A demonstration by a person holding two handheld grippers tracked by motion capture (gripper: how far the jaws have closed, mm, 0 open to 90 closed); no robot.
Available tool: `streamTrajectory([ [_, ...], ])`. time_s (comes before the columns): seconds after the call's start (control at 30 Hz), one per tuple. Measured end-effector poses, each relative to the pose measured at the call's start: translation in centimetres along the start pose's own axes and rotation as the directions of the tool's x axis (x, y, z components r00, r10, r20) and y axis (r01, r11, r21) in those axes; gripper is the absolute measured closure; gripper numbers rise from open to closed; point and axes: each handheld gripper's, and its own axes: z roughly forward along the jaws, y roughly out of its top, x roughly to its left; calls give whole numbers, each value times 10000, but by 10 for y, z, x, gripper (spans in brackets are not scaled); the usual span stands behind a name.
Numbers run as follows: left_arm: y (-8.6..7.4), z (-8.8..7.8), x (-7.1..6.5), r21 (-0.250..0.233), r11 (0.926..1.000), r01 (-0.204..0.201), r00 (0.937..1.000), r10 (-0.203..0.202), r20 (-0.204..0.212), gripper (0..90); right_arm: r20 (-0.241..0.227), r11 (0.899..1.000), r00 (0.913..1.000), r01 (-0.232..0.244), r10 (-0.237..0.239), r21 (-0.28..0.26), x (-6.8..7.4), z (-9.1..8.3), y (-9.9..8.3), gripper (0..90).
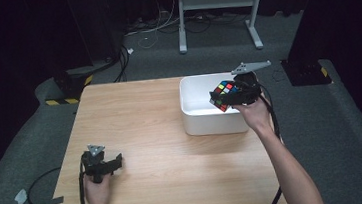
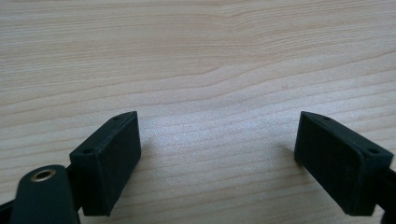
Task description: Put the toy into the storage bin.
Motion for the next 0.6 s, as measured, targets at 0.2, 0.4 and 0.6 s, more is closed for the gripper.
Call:
streamTrajectory([
  [0.2,0,0,0,2,10000,11,10000,-11,-6,147,91,9998,9998,-180,180,-68,-6,4,8,334],
  [0.4,0,0,0,3,10000,10,10000,-10,-8,147,244,9998,9995,-207,207,-6,-11,9,14,334],
  [0.6,0,0,0,1,10000,13,10000,-13,-8,147,255,9994,9991,-353,353,13,-15,15,16,334],
])
